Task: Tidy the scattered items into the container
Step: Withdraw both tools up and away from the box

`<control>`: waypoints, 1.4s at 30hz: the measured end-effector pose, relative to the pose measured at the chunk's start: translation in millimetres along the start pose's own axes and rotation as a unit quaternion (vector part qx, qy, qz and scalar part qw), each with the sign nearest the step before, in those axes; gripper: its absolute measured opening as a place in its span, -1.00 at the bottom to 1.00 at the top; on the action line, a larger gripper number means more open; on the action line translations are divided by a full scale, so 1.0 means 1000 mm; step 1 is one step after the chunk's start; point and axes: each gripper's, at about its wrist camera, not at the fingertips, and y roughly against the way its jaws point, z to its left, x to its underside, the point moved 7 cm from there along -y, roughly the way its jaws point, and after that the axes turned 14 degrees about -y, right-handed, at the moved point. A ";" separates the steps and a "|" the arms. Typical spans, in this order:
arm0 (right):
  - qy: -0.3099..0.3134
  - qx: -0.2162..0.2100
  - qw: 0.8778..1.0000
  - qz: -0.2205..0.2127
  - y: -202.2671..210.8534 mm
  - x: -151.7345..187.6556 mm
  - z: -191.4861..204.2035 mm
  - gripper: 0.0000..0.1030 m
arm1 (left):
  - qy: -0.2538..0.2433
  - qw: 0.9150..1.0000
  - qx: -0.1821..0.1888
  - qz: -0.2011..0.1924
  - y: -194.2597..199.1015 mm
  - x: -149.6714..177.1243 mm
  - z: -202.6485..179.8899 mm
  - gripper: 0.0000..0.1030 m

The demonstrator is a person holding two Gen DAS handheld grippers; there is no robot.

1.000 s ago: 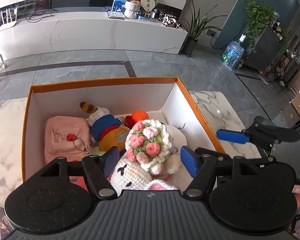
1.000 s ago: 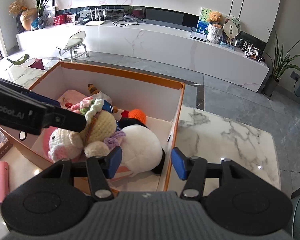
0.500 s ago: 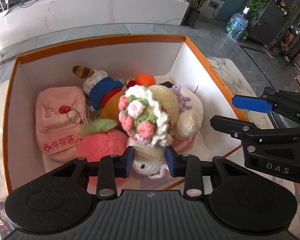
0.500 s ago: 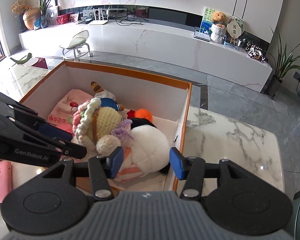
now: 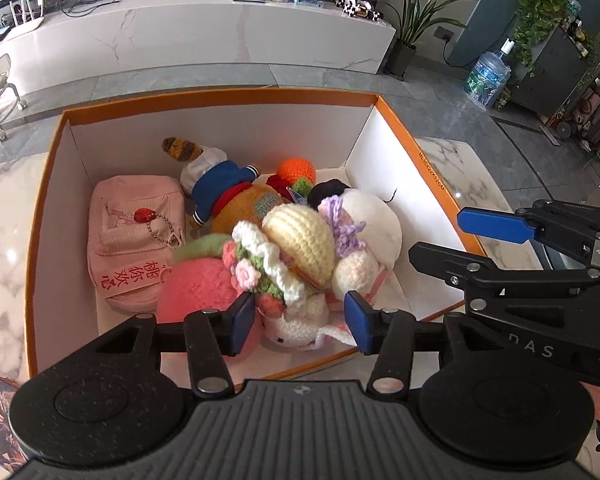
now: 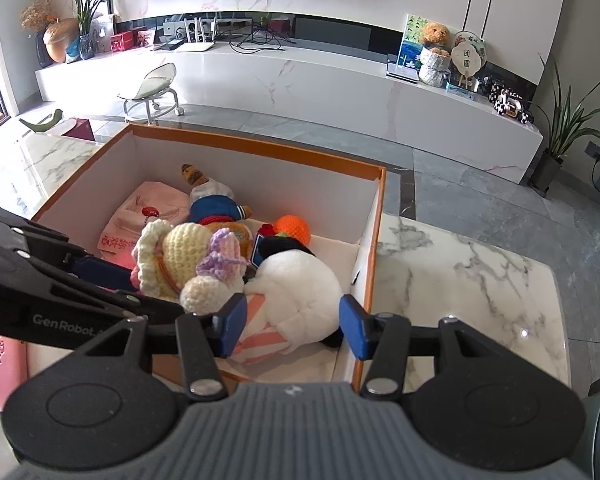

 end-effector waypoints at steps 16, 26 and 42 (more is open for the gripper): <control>-0.037 0.003 0.998 -0.050 0.073 0.020 0.019 0.15 | -0.013 0.996 -0.054 -0.066 0.087 0.032 -0.020 0.26; -0.053 -0.010 0.996 -0.075 0.125 0.063 0.046 0.17 | -0.021 0.993 -0.083 -0.083 0.123 0.077 -0.040 0.26; -0.065 -0.012 0.992 -0.110 0.186 0.115 0.081 0.25 | -0.013 0.983 -0.128 -0.132 0.186 0.128 -0.056 0.26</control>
